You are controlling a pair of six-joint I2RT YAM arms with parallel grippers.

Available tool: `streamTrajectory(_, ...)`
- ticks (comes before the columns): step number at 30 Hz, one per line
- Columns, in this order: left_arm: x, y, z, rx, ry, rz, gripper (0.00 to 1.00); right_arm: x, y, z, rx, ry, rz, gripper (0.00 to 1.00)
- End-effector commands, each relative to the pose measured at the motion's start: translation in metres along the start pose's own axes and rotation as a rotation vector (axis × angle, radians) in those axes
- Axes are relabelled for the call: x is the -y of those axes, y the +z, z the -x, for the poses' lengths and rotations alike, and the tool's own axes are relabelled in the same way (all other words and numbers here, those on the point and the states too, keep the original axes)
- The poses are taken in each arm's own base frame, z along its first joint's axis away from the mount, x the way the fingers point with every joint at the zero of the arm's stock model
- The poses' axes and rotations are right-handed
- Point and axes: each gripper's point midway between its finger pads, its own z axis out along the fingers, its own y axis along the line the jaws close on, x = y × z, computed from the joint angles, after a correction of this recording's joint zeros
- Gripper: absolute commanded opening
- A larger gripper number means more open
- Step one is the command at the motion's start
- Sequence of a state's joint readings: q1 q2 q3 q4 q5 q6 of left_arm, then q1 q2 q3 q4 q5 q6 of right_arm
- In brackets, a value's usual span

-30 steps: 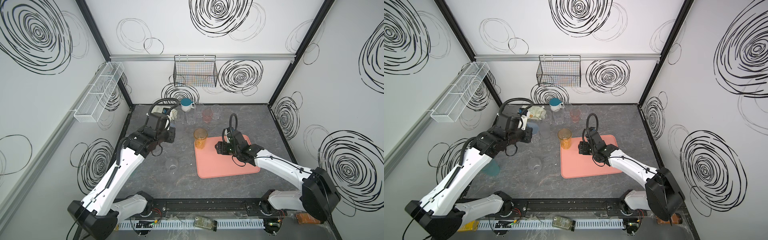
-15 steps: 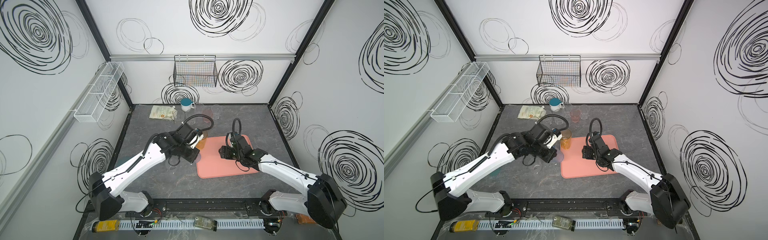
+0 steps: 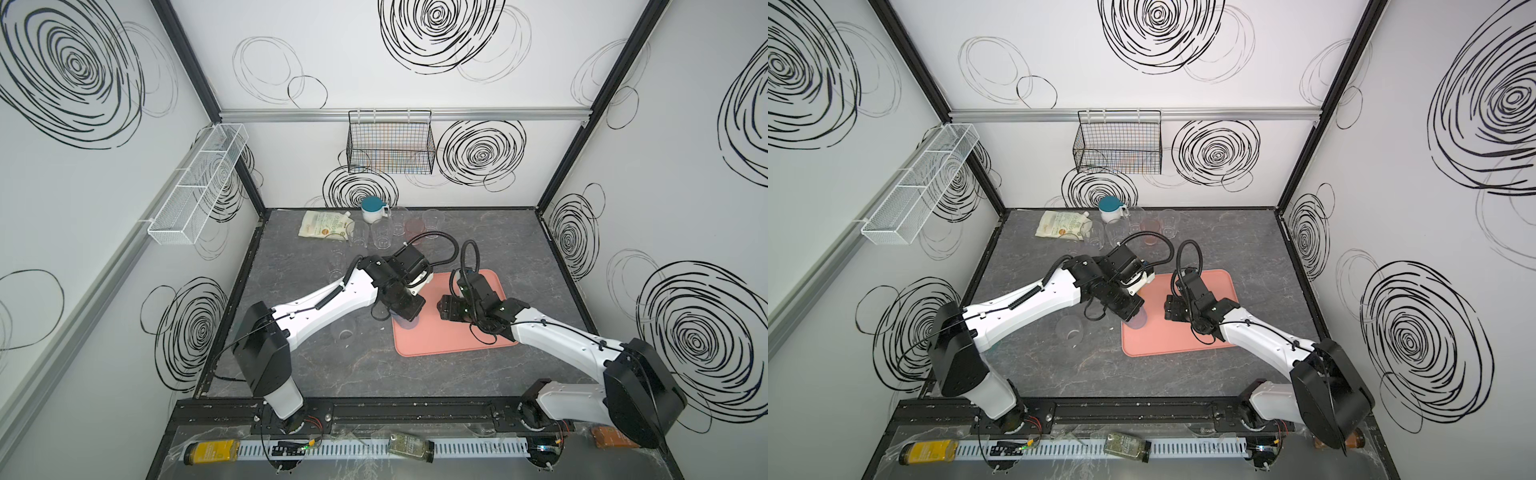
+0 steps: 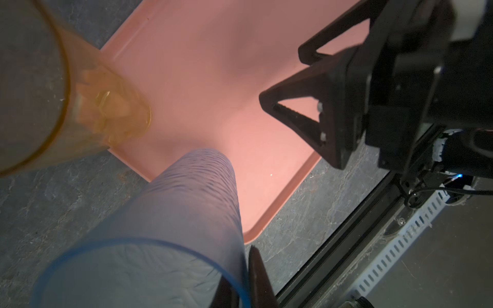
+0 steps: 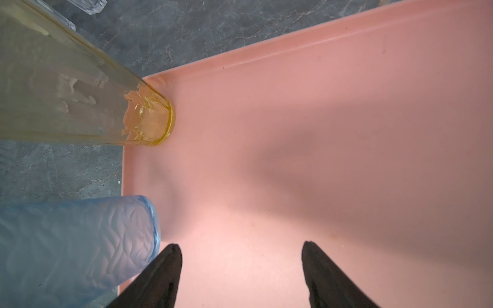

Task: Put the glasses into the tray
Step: 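Lower the blue glass beside the amber glass, open and withdraw the left gripper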

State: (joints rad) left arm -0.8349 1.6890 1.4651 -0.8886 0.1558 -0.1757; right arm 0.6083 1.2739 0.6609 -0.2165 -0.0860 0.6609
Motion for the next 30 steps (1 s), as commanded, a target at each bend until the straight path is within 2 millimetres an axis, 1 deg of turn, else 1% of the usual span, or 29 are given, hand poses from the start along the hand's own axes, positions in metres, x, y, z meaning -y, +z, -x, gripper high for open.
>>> streamTrajectory(1, -0.001, 0.005, 0.010, -0.004, 0.034, -0.001, 0.09, -0.003, 0.002, -0.002, 0.006, 0.011, 0.020, 0.76)
streamTrajectory(3, -0.002, 0.012, 0.011, -0.026, 0.039, -0.004, 0.11, -0.006, 0.003, -0.002, 0.007, 0.000, 0.032, 0.76)
streamTrajectory(8, -0.009, 0.018, 0.014, -0.062, 0.052, 0.036, 0.14, -0.013, 0.008, -0.010, -0.016, -0.028, 0.048, 0.76)
streamTrajectory(9, -0.012, 0.018, 0.013, -0.068, 0.053, 0.043, 0.17, -0.015, 0.010, -0.012, -0.021, -0.034, 0.052, 0.76)
streamTrajectory(11, -0.014, 0.019, 0.015, -0.069, 0.051, 0.054, 0.27, -0.019, 0.015, -0.020, -0.036, -0.043, 0.053, 0.76)
streamTrajectory(13, -0.013, 0.020, 0.018, -0.056, 0.046, 0.048, 0.32, -0.023, 0.020, -0.026, -0.044, -0.057, 0.043, 0.76)
streamTrajectory(16, -0.013, 0.017, 0.024, -0.035, 0.044, 0.051, 0.34, -0.027, 0.026, -0.033, -0.063, -0.065, 0.028, 0.76)
streamTrajectory(23, -0.013, 0.007, 0.035, 0.009, 0.055, 0.063, 0.41, -0.036, 0.035, -0.042, -0.077, -0.057, 0.054, 0.76)
streamTrajectory(25, -0.013, 0.004, 0.036, 0.012, 0.057, 0.067, 0.42, -0.039, 0.040, -0.043, -0.082, -0.059, 0.052, 0.76)
streamTrajectory(30, -0.017, -0.006, 0.042, 0.055, 0.071, 0.092, 0.43, -0.051, 0.049, -0.037, -0.070, -0.069, 0.052, 0.75)
